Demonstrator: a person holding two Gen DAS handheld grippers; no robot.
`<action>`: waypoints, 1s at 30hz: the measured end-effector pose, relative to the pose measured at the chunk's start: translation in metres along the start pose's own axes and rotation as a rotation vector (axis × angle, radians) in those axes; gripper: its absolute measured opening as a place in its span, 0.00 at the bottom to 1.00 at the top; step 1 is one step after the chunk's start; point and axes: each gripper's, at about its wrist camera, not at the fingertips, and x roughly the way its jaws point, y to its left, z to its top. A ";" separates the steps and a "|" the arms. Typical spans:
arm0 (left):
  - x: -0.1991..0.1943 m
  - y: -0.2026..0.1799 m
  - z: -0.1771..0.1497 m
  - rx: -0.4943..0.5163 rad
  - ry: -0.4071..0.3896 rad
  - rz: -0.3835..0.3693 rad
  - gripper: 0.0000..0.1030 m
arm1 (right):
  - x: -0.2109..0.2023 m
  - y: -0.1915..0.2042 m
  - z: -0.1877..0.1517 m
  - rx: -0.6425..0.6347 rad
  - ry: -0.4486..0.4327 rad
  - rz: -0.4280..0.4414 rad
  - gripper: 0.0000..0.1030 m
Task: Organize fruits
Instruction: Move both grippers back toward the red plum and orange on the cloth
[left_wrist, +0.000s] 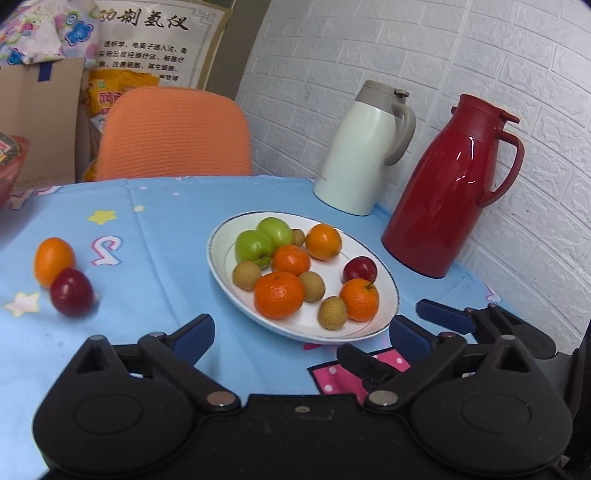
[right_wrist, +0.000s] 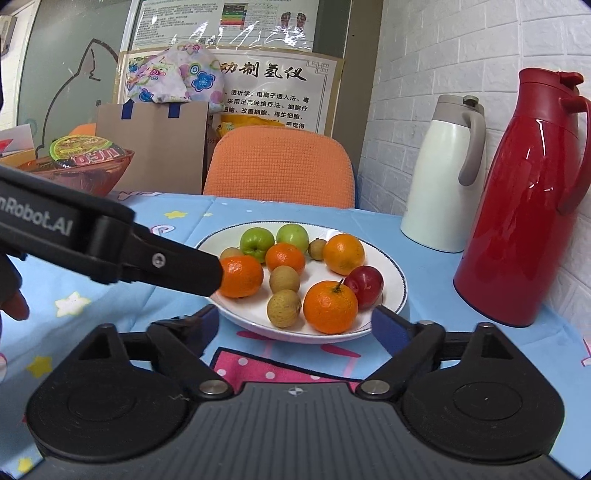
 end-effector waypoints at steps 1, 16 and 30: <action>-0.003 0.002 -0.002 -0.007 0.001 0.008 1.00 | -0.001 0.001 0.000 -0.003 -0.001 -0.001 1.00; -0.051 0.064 -0.009 -0.095 -0.023 0.195 1.00 | -0.018 0.029 0.006 0.016 -0.007 0.133 1.00; -0.052 0.122 0.015 -0.180 -0.007 0.208 1.00 | -0.016 0.075 0.009 -0.006 0.038 0.281 1.00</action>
